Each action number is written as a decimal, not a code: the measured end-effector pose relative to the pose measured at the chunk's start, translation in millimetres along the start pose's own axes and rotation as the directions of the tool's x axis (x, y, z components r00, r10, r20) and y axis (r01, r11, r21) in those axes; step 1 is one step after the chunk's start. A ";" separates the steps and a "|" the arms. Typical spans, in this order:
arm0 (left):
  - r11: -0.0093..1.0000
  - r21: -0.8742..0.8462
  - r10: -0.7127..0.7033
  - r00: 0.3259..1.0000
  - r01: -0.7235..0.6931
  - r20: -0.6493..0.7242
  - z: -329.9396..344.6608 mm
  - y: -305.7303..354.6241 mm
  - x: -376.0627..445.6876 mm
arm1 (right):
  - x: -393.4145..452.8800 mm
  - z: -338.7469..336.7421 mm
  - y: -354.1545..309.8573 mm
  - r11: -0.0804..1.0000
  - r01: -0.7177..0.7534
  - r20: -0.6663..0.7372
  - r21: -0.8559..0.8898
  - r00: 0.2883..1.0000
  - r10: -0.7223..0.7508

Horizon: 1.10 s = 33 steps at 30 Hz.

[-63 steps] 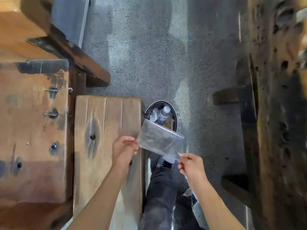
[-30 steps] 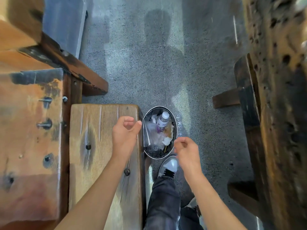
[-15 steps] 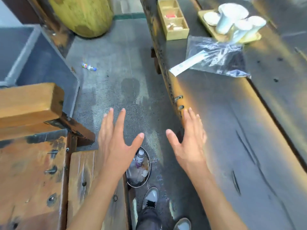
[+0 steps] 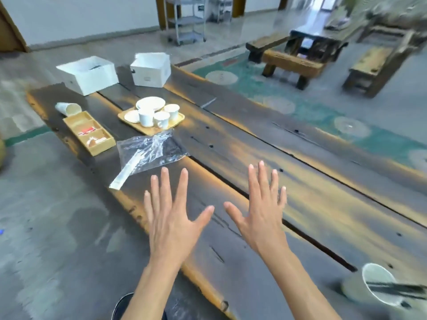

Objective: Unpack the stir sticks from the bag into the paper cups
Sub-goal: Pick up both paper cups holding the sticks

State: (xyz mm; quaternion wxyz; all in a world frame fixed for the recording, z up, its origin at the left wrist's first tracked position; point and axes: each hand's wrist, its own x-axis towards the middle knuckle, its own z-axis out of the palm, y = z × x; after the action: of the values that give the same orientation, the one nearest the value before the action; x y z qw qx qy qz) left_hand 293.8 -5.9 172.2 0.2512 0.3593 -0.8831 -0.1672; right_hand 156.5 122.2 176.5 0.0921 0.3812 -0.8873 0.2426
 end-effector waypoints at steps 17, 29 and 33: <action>0.877 -0.313 0.452 0.848 -0.365 0.278 149.8 300.8 -86.6 | -156.9 -173.6 291.4 0.788 -0.597 -0.250 -0.151 0.794 0.554; 0.891 -0.319 0.450 0.727 -0.324 0.518 223.9 344.3 -147.7 | -230.2 -171.0 359.8 0.675 -0.738 -0.195 -0.010 0.664 0.722; 0.922 -0.367 0.342 0.702 -0.123 0.625 240.8 330.7 -150.1 | -254.2 -154.4 361.2 0.601 -0.752 -0.105 0.271 0.597 0.795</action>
State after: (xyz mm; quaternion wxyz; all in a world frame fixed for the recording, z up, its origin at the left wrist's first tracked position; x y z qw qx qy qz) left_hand 68.3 356.5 84.1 -0.0177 0.1154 -0.9159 -0.3841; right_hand 68.8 573.9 91.4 0.0339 -0.0651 -0.9200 0.3850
